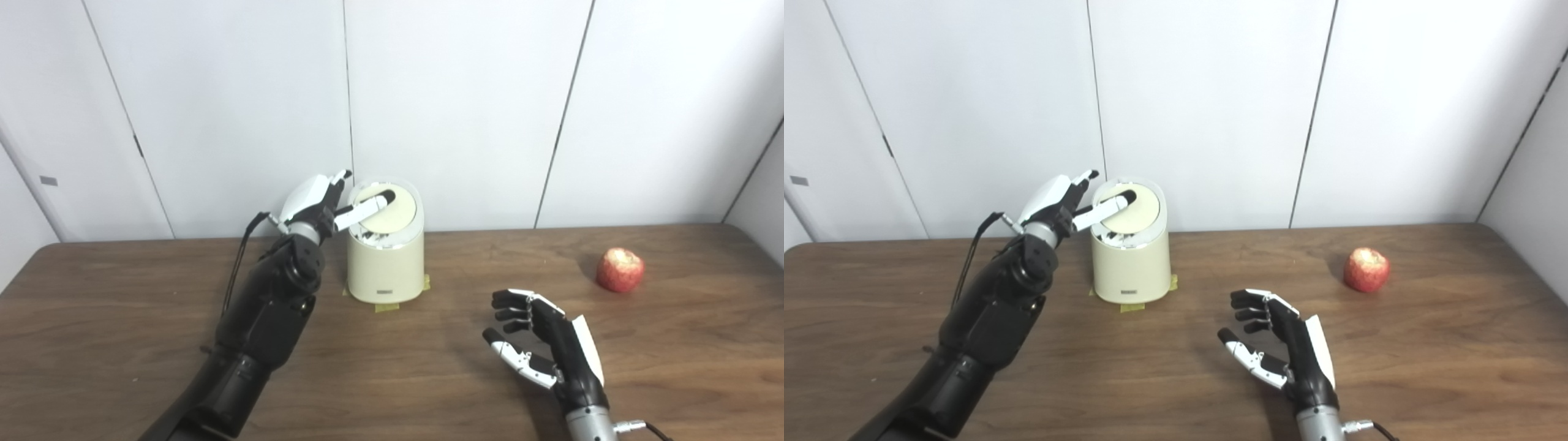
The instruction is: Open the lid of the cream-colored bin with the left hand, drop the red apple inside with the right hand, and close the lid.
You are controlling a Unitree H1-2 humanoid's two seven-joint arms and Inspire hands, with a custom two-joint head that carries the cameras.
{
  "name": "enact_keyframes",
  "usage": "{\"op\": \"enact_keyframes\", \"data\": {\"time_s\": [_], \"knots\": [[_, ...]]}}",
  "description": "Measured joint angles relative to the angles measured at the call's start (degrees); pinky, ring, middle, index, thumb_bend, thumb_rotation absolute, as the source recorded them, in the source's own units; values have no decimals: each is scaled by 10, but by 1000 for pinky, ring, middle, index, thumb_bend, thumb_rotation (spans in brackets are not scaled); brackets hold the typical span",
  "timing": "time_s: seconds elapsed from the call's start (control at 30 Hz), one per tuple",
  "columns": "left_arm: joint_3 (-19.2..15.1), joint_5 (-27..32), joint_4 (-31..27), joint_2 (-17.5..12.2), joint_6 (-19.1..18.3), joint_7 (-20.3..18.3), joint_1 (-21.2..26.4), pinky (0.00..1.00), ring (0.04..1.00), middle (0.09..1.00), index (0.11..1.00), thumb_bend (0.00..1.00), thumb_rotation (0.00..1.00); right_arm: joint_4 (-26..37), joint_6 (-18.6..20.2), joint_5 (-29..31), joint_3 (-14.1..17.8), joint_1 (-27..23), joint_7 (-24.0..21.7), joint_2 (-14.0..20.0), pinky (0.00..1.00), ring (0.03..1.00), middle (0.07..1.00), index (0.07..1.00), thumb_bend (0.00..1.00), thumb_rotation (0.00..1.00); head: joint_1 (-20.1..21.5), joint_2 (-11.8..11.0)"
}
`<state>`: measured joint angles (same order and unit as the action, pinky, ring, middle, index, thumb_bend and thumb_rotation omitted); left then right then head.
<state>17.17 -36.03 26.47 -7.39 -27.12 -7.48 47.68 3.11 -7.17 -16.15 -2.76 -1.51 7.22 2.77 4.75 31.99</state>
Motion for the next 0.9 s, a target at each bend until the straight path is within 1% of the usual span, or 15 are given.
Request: {"op": "enact_keyframes", "data": {"time_s": [0.07, 0.13, 0.17, 0.23, 0.27, 0.3, 0.33, 0.37, 0.43, 0.57, 0.63, 0.67, 0.73, 0.8, 0.9], "knots": [[5, 0, 6, 4, 0, 1, 0, 1000, 1000, 1000, 1000, 786, 863, 0, 0, -2, 0, 0, 0, 0, 559, 639, 670, 656, 274, 224, 4, -1], [7, -2, 10, 6, 0, 5, 0, 1000, 1000, 1000, 1000, 721, 794, 1, 0, -4, -1, 0, 0, -1, 561, 640, 671, 654, 276, 212, 5, 0], [8, -5, 9, 6, 0, 6, 0, 1000, 1000, 1000, 1000, 650, 704, 1, 0, -4, -1, 0, 0, -1, 561, 640, 670, 652, 279, 215, 4, 1], [8, -13, 5, 6, 0, 6, -1, 1000, 1000, 1000, 1000, 577, 515, 2, 1, -6, -1, 1, 0, -2, 560, 639, 670, 652, 278, 236, 4, 2], [9, -20, -4, 6, -1, 7, -3, 1000, 1000, 1000, 1000, 570, 418, 3, 3, -8, -1, 2, 0, -3, 559, 638, 670, 653, 281, 250, 4, 2], [10, -24, -12, 6, -1, 10, -4, 1000, 1000, 1000, 1000, 570, 404, 4, 5, -9, -2, 2, 0, -4, 559, 638, 670, 653, 281, 252, 4, 2], [12, -30, -17, 6, 0, 15, -4, 1000, 1000, 1000, 1000, 584, 351, 4, 9, -9, -2, 3, 0, -5, 558, 636, 669, 653, 283, 258, 4, 2], [13, -37, -22, 6, 0, 21, -4, 1000, 1000, 1000, 1000, 630, 285, 4, 11, -9, -3, 4, 0, -6, 554, 633, 667, 652, 280, 242, 3, 1], [20, -56, -32, 5, 0, 29, -4, 1000, 1000, 1000, 1000, 688, 214, 5, 12, -10, -5, 4, 0, -7, 551, 631, 665, 651, 276, 227, 3, 2], [25, -99, -44, 4, 1, 34, -4, 1000, 1000, 1000, 1000, 768, 118, 5, 12, -9, -5, 4, 0, -7, 559, 638, 669, 651, 280, 229, 2, 1], [26, -125, -48, 3, 2, 36, -4, 1000, 1000, 1000, 1000, 779, 43, 5, 13, -9, -5, 4, 0, -7, 563, 640, 670, 652, 285, 239, 2, 2], [27, -137, -48, 3, 3, 36, -4, 1000, 1000, 1000, 1000, 756, 17, 5, 14, -9, -5, 5, -1, -7, 559, 636, 666, 650, 288, 245, 3, 2], [32, -164, -48, 2, 4, 36, -4, 1000, 1000, 1000, 1000, 738, 4, 6, 18, -10, -5, 5, 0, -7, 555, 633, 663, 648, 287, 249, 3, 3], [37, -187, -48, 0, 7, 35, -4, 1000, 1000, 1000, 1000, 755, 0, 6, 19, -10, -5, 5, 0, -7, 556, 632, 662, 647, 287, 225, 2, 4], [50, -212, -49, -6, 7, 35, -4, 1000, 1000, 1000, 1000, 788, 0, 6, 19, -10, -6, 5, 0, -8, 548, 626, 658, 645, 281, 242, 1, 4]]}}
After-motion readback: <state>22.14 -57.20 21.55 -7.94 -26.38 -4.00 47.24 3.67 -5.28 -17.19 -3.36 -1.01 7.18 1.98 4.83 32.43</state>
